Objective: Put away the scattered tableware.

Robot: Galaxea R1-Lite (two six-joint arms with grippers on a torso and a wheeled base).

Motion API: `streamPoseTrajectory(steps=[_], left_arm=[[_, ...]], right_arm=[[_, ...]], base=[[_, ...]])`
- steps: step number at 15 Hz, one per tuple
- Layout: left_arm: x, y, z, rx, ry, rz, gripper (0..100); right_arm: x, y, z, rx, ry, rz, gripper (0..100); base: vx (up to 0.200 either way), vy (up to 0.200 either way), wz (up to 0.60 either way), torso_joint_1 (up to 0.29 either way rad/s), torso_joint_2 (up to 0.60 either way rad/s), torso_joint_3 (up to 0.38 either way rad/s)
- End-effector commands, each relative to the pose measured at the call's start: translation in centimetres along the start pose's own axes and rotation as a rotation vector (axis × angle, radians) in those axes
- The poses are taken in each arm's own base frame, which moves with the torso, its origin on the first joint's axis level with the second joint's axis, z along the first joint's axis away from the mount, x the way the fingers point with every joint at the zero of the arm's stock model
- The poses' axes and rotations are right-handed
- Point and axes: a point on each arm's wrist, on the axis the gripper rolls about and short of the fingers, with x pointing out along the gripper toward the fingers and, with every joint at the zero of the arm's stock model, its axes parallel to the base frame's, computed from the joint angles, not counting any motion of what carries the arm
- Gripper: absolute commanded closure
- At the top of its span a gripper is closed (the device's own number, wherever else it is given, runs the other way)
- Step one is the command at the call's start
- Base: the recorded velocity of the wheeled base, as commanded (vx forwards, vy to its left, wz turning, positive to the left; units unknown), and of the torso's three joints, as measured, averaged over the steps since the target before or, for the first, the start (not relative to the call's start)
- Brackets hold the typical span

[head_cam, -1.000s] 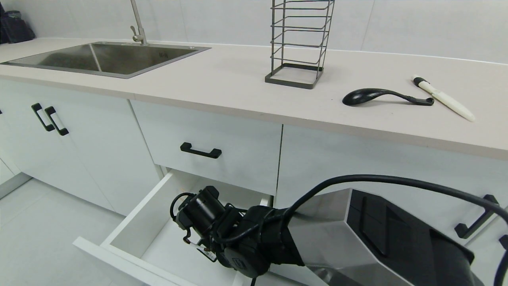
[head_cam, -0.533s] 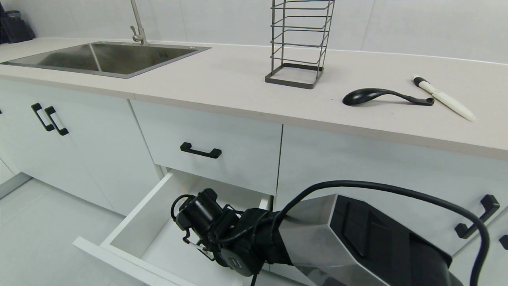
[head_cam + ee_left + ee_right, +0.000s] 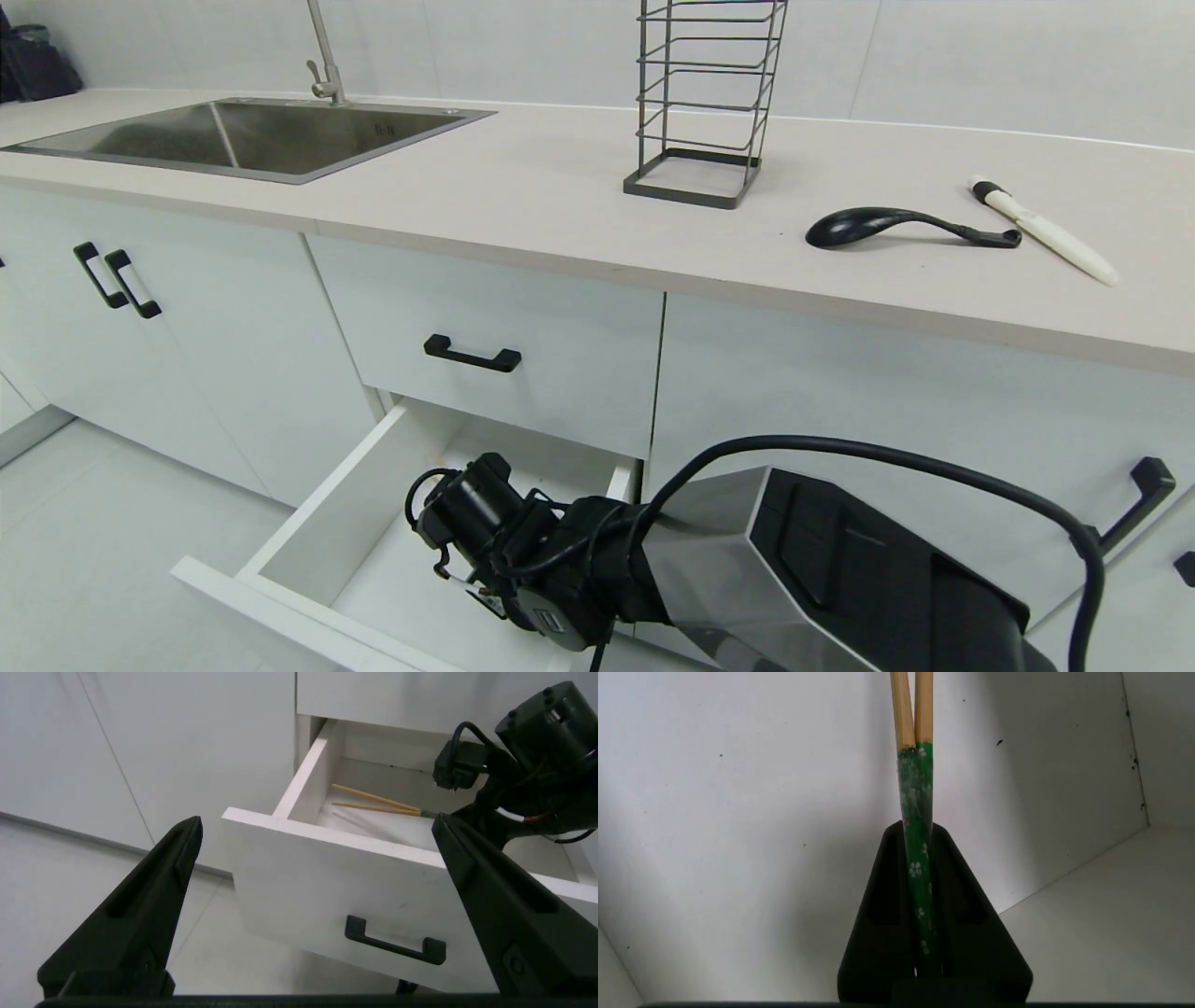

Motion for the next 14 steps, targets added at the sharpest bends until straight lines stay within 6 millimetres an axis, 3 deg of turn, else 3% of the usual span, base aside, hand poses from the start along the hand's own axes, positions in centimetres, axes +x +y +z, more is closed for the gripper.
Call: streamPoseTrajectory(steps=[1, 3, 4, 7, 10, 11, 12, 13, 14], left_arm=[[0.0, 0.0, 0.0, 0.000, 0.001, 0.000, 0], [0.0, 0.0, 0.0, 0.000, 0.001, 0.000, 0], [0.0, 0.0, 0.0, 0.000, 0.001, 0.000, 0], [0.0, 0.0, 0.0, 0.000, 0.001, 0.000, 0], [0.0, 0.0, 0.0, 0.000, 0.001, 0.000, 0], [0.0, 0.0, 0.0, 0.000, 0.001, 0.000, 0], [0.0, 0.0, 0.0, 0.000, 0.001, 0.000, 0], [0.0, 0.0, 0.0, 0.000, 0.001, 0.000, 0], [0.0, 0.0, 0.0, 0.000, 0.001, 0.000, 0]], right_arm=[[-0.1, 0.0, 0.1, -0.004, -0.004, 0.000, 100], [-0.1, 0.0, 0.1, -0.006, -0.001, -0.001, 100], [-0.1, 0.0, 0.0, -0.011, 0.004, 0.000, 0], [-0.3, 0.0, 0.3, -0.024, -0.009, 0.010, 0], [-1.7, -0.6, 0.8, -0.024, -0.012, 0.023, 0], [-6.1, -1.6, 3.0, -0.031, -0.046, 0.032, 0], [-8.4, -1.7, 3.8, -0.039, -0.066, 0.042, 0], [-12.2, -1.7, 4.5, -0.071, -0.086, 0.066, 0], [-13.9, -1.9, 4.7, -0.081, -0.094, 0.075, 0]], base=[[0.000, 0.000, 0.00, 0.000, 0.00, 0.000], [0.000, 0.000, 0.00, 0.000, 0.00, 0.000], [0.000, 0.000, 0.00, 0.000, 0.00, 0.000], [0.000, 0.000, 0.00, 0.000, 0.00, 0.000], [0.000, 0.000, 0.00, 0.000, 0.00, 0.000], [0.000, 0.000, 0.00, 0.000, 0.00, 0.000], [0.000, 0.000, 0.00, 0.000, 0.00, 0.000], [0.000, 0.000, 0.00, 0.000, 0.00, 0.000], [0.000, 0.000, 0.00, 0.000, 0.00, 0.000]])
